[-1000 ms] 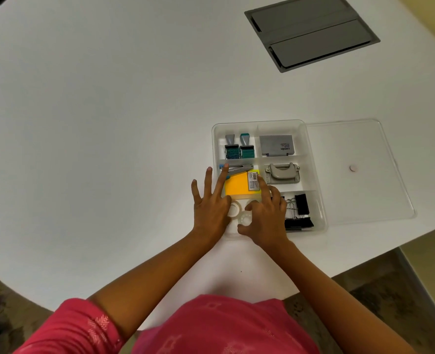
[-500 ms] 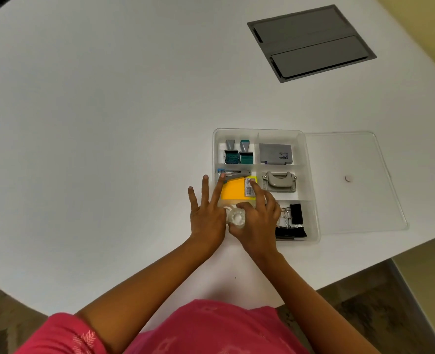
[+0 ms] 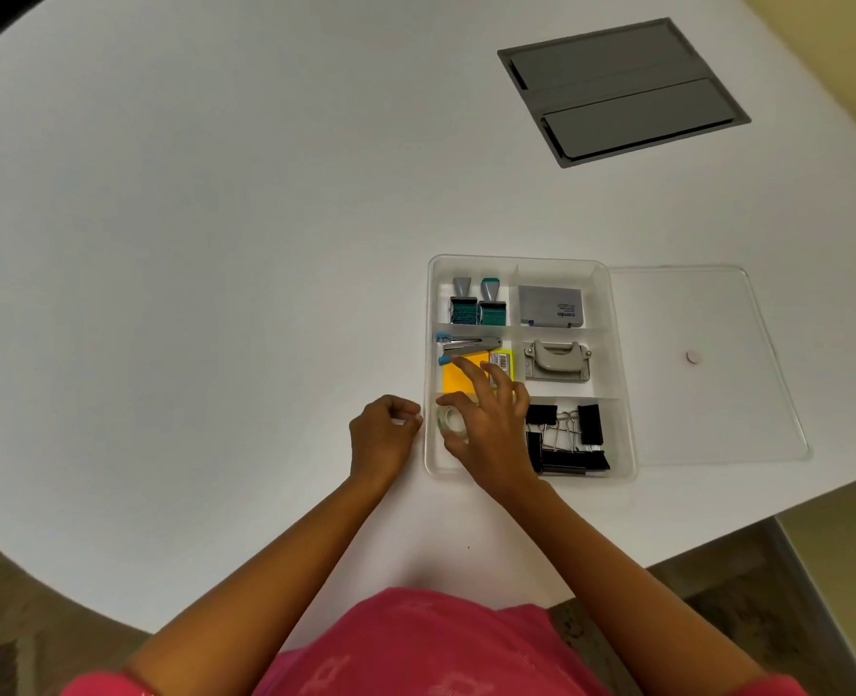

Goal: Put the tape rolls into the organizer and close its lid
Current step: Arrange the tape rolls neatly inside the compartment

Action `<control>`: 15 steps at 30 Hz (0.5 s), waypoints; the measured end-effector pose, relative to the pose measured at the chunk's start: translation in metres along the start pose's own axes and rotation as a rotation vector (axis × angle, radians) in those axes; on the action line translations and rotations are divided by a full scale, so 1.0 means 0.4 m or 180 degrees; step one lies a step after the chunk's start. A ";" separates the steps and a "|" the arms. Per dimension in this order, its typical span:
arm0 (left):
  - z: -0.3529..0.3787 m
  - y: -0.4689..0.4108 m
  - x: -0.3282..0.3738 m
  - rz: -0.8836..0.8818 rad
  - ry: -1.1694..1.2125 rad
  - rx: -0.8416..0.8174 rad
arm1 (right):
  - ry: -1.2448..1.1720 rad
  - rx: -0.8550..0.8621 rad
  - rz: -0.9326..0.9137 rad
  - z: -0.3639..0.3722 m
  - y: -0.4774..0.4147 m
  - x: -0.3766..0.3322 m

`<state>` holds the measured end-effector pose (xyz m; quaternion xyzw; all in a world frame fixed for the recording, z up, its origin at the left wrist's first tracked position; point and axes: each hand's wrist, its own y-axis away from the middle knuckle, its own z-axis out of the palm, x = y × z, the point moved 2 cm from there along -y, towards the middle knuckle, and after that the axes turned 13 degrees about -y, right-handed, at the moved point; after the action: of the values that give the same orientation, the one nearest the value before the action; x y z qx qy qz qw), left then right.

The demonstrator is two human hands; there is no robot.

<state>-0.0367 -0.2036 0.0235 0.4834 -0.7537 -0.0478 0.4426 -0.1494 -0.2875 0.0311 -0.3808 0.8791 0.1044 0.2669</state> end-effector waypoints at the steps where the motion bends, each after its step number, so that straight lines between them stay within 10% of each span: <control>1: 0.003 -0.001 -0.002 -0.0067 0.0119 -0.0048 | -0.0003 -0.0015 0.0037 0.000 -0.003 -0.001; 15: 0.007 0.003 0.000 -0.0164 0.0338 -0.0248 | 0.0461 0.0337 0.1521 -0.016 0.046 0.002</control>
<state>-0.0397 -0.2040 0.0224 0.4870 -0.7141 -0.0627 0.4990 -0.1655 -0.2778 0.0355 -0.1542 0.9652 0.0908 0.1905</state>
